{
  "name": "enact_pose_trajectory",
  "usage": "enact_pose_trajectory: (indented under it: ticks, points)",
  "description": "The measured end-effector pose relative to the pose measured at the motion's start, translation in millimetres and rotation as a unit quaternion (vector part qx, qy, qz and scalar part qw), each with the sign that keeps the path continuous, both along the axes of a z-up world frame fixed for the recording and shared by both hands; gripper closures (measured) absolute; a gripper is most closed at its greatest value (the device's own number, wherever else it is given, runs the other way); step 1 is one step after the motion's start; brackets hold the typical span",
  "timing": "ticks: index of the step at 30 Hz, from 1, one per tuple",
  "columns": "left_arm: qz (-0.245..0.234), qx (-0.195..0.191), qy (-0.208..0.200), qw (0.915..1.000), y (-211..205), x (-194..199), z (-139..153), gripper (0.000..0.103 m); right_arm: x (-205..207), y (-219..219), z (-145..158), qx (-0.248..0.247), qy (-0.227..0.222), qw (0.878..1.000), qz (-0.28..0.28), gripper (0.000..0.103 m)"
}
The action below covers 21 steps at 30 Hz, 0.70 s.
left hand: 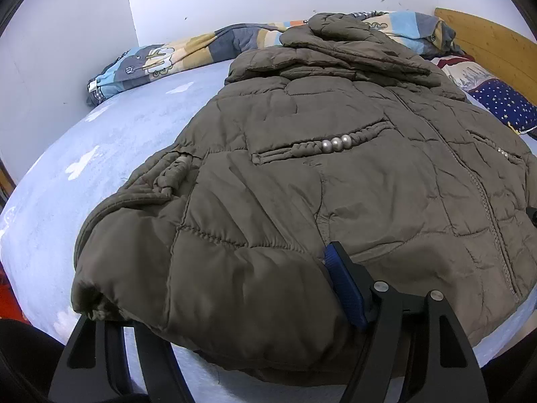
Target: Fold large clothes
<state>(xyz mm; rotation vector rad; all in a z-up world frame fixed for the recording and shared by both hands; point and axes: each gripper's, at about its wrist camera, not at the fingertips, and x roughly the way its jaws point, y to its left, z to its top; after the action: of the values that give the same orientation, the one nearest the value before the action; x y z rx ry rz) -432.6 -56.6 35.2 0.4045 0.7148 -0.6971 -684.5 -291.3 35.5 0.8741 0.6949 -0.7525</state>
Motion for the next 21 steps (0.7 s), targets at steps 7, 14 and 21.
enact_pose_trajectory:
  ticks: [7, 14, 21]
  points:
    - [-0.01, 0.004, -0.012, 0.9999, -0.8, -4.7, 1.4, 0.037, -1.1, 2.5, 1.5, -0.014, 0.0, 1.0, 0.001, 0.074]
    - [-0.013, 0.005, -0.016, 0.9998, -0.5, -6.4, 2.1, 0.04, 3.1, 6.7, 6.5, -0.042, 0.016, 0.999, 0.013, 0.079]
    - [-0.014, 0.005, -0.022, 0.9996, -0.3, -7.4, 3.4, 0.043, 2.1, 5.8, 6.3, -0.041, 0.014, 0.999, 0.013, 0.08]
